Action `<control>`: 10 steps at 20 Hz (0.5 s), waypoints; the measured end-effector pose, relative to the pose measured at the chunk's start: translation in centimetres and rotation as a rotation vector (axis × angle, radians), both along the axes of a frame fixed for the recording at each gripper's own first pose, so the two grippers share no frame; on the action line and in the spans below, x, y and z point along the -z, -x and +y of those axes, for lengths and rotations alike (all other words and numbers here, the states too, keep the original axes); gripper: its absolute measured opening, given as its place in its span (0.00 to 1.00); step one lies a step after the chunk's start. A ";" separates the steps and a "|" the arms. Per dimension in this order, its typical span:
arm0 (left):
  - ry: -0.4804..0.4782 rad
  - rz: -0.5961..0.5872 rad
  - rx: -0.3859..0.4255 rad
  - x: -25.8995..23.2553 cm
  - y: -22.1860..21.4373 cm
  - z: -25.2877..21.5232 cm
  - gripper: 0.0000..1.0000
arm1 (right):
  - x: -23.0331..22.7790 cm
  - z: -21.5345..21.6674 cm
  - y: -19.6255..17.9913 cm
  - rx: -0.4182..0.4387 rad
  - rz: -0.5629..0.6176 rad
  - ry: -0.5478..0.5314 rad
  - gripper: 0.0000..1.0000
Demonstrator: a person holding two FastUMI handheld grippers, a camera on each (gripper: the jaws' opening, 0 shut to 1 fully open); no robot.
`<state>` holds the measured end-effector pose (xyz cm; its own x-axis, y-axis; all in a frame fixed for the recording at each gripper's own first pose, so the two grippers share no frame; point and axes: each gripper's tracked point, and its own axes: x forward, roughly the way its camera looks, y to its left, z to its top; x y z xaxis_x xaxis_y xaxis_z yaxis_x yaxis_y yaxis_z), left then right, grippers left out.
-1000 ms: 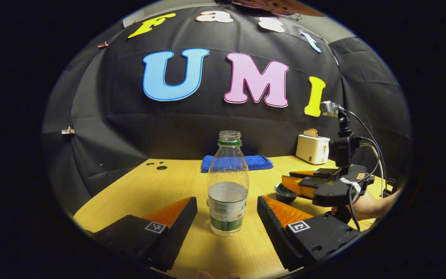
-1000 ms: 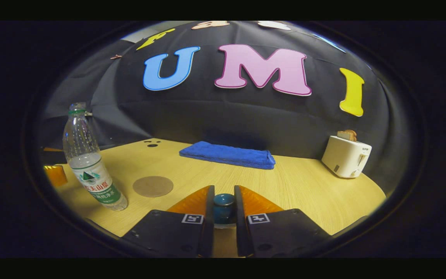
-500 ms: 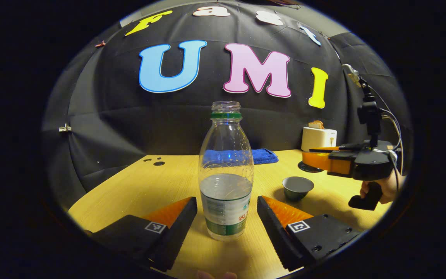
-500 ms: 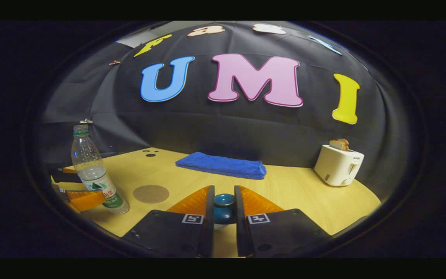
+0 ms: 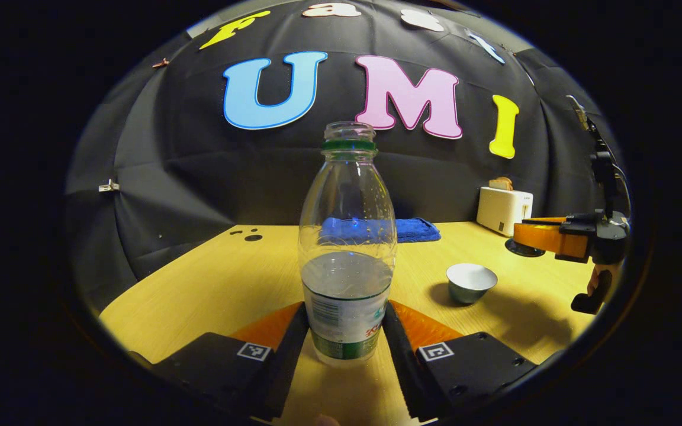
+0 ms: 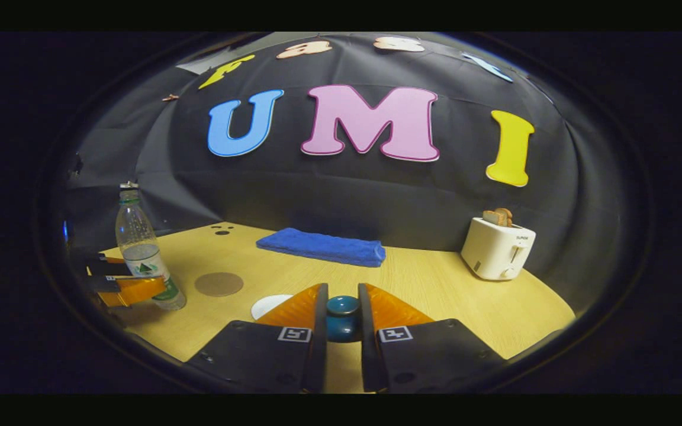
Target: Open the teacup lid with one hand, grasp the water bottle and pour water into the teacup with the other hand; after pouring, place the water bottle on the coaster and then close the teacup lid.
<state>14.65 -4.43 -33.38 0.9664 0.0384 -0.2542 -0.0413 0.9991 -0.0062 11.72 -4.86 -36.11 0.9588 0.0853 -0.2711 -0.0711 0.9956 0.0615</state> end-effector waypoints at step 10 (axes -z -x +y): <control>-0.635 0.125 -0.020 -2.5 -2.1 4.8 0.73 | -0.5 -4.4 0.8 0.012 -0.018 0.017 0.31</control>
<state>16.72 0.41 -30.87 0.9285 0.2362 -0.2866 -0.0224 0.8060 0.5915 10.90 -9.26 -35.60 0.9644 0.0693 -0.2550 -0.0601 0.9972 0.0438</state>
